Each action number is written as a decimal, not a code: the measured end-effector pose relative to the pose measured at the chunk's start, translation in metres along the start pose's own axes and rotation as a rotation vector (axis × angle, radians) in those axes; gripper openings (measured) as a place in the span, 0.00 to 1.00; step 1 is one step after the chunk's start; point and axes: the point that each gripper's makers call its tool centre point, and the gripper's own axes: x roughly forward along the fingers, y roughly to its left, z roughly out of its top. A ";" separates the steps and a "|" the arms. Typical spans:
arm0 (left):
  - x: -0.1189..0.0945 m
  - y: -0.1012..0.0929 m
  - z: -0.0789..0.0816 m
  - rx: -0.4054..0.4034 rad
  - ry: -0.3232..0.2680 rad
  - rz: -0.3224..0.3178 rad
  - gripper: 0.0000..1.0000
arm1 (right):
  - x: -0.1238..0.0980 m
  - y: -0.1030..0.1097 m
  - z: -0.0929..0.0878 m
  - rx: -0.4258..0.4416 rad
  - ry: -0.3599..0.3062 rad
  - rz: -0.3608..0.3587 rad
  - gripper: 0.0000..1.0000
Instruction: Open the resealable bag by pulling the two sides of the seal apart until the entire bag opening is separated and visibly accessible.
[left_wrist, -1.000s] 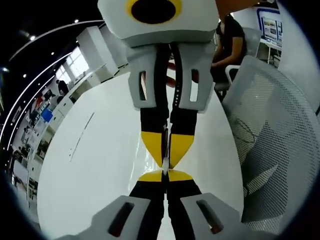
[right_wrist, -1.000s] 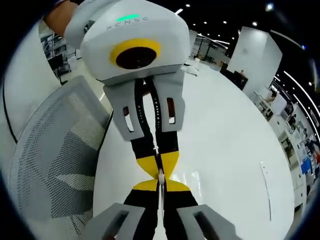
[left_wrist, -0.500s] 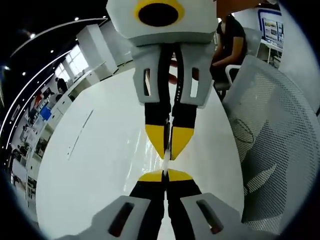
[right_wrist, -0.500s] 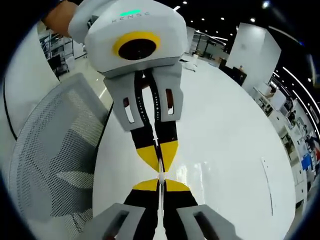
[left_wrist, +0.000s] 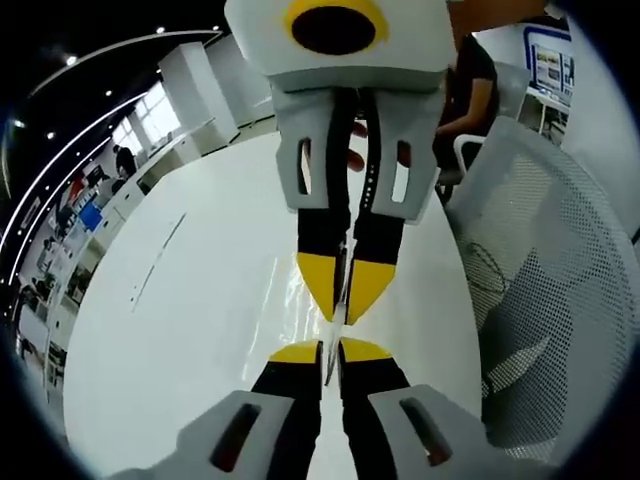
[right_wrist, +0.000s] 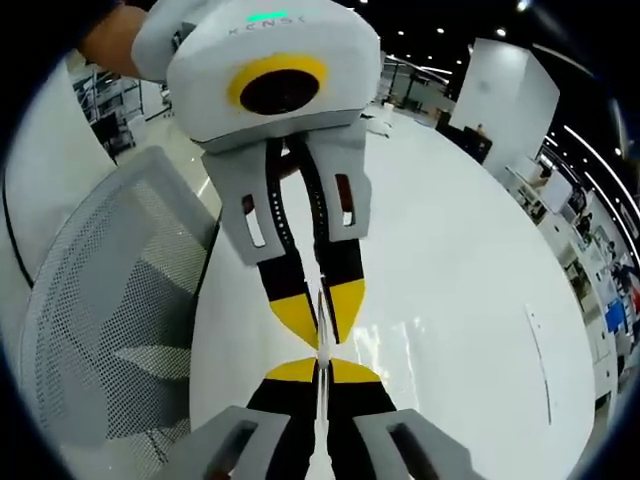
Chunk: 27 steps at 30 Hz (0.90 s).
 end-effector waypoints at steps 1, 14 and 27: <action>0.001 -0.001 0.000 0.002 0.006 -0.006 0.02 | 0.001 0.000 0.000 0.002 -0.002 -0.003 0.00; 0.002 -0.002 0.004 0.057 0.013 -0.009 0.00 | -0.001 -0.003 0.003 -0.055 -0.019 -0.021 0.01; 0.001 0.001 -0.001 0.025 0.027 -0.012 0.00 | -0.003 -0.007 -0.005 -0.002 -0.011 -0.021 0.00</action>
